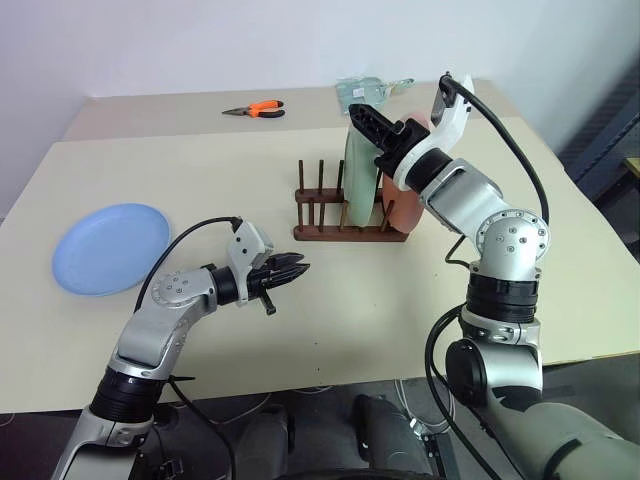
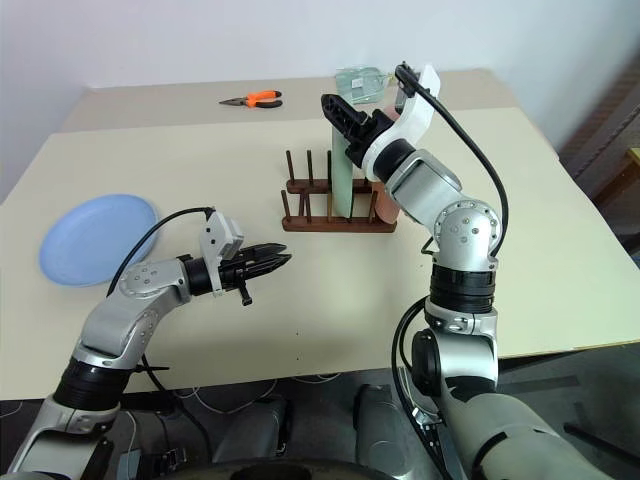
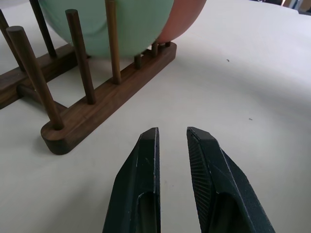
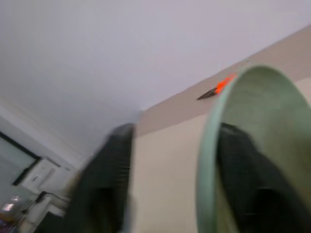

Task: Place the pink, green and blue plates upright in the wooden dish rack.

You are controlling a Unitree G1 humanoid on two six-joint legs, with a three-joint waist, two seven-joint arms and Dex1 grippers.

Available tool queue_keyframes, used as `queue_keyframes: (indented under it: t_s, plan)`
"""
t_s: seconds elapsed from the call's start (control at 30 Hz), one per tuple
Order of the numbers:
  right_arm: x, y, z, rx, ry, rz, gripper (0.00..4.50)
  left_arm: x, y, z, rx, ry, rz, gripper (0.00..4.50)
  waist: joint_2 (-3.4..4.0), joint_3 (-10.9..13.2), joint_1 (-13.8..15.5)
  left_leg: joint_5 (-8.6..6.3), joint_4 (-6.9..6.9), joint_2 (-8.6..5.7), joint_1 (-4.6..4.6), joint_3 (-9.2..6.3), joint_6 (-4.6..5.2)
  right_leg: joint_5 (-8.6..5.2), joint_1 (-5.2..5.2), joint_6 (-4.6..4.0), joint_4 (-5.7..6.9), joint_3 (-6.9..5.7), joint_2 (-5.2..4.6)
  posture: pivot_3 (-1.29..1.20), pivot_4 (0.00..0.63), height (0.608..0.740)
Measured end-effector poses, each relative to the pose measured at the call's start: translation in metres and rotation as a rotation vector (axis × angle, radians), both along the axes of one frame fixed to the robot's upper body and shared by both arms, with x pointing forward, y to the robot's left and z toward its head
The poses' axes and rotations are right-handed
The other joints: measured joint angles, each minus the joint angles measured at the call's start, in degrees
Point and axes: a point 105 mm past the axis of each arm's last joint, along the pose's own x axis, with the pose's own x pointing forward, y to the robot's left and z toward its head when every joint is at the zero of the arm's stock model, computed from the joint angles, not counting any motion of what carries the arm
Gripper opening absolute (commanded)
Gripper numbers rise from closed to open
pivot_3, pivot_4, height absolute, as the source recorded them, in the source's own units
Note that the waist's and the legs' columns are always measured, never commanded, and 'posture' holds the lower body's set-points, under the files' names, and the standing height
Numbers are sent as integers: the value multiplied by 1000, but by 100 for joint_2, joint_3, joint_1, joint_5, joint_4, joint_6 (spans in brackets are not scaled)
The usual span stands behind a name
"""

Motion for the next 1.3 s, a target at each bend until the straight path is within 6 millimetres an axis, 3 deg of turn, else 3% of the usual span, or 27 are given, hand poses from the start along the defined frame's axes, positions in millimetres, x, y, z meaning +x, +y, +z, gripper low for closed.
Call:
queue_keyframes:
  t_s: [0.17,0.2,0.23,0.3,0.37,0.4,0.43,0.5,0.57,0.63,0.7,0.87,1.0,1.07,1.1,1.3]
  plan:
    - [-4,-13,34,-331,-340,-106,3372,0,2,1,-7,-1,9,856,1,1,-7,0,-2,0,0,2,0,-2,0,3,-4,0,0,0,150,740]
    - [-6,-16,42,-386,-410,-136,3422,1,3,2,-19,-1,19,1400,-1,0,-9,0,-2,1,1,2,0,-3,1,4,-4,-1,0,0,150,740]
    - [-8,-19,49,-433,-482,-165,3422,4,6,7,-51,-7,48,1644,-1,0,-8,0,-2,1,2,2,0,-2,1,5,-4,-1,0,0,150,740]
    - [-12,-24,62,-448,-573,-201,3989,19,19,20,-126,-41,181,2709,-3,1,-4,0,-1,1,2,0,0,7,0,21,-3,-1,0,0,150,740]
    - [-18,-28,75,-472,-671,-196,4500,40,47,38,-192,-107,374,3676,-3,0,-2,0,0,2,4,0,-1,10,1,24,-2,-2,1,0,150,740]
    - [-22,-28,79,-508,-715,-174,4500,52,65,47,-221,-146,513,4178,-3,0,6,0,0,1,6,-1,-1,11,4,24,-2,-2,0,0,150,740]
    - [-26,-24,78,-559,-750,-130,4500,65,92,56,-256,-181,703,4455,-6,0,10,0,0,1,7,-2,-1,11,4,25,-3,-2,1,0,150,740]
    - [-34,-8,67,-652,-801,-16,4500,73,154,70,-251,-247,1087,4455,-17,-5,-40,0,-3,4,12,-2,-1,13,3,26,-2,-2,5,0,150,740]
    - [-40,10,50,-701,-823,83,4500,58,218,71,-176,-258,1491,4455,-19,-5,-109,0,-7,4,14,-3,-2,12,2,28,-1,-2,4,0,150,740]
    - [-41,21,32,-713,-805,153,4500,28,264,64,-179,-217,1802,4455,-20,-5,-135,2,-6,2,7,-3,-6,14,-2,31,-3,-1,-1,0,150,740]
    - [-43,31,22,-708,-795,205,4500,3,284,57,-232,-155,1980,4455,-25,-2,-112,8,-5,-3,-2,-3,-19,19,-6,36,-3,-1,-6,0,150,740]
    - [-49,46,15,-702,-818,270,4500,-24,281,25,-376,119,2091,4455,-67,-7,69,16,2,-10,1,-17,-35,19,11,37,-4,-10,-8,0,150,740]
    - [-49,46,5,-725,-804,286,4500,-27,258,-8,-499,375,2025,4455,-83,-9,51,18,2,-10,2,-21,-39,19,12,37,-2,-14,-8,0,150,740]
    - [-48,47,4,-728,-802,282,4500,-28,249,-25,-599,496,2022,3905,-89,-5,36,19,-4,-7,4,-21,-41,19,7,37,-1,-15,-4,0,150,740]
    - [-48,47,4,-728,-804,281,4500,-28,250,-23,-636,499,2023,3635,-88,-4,20,20,-8,-6,6,-20,-43,19,4,37,1,-14,-3,0,150,740]
    - [-46,45,3,-753,-824,252,4500,-16,251,-24,-702,502,1911,660,-89,-3,42,25,-9,-7,4,-18,-52,18,5,36,0,-13,-3,0,150,740]
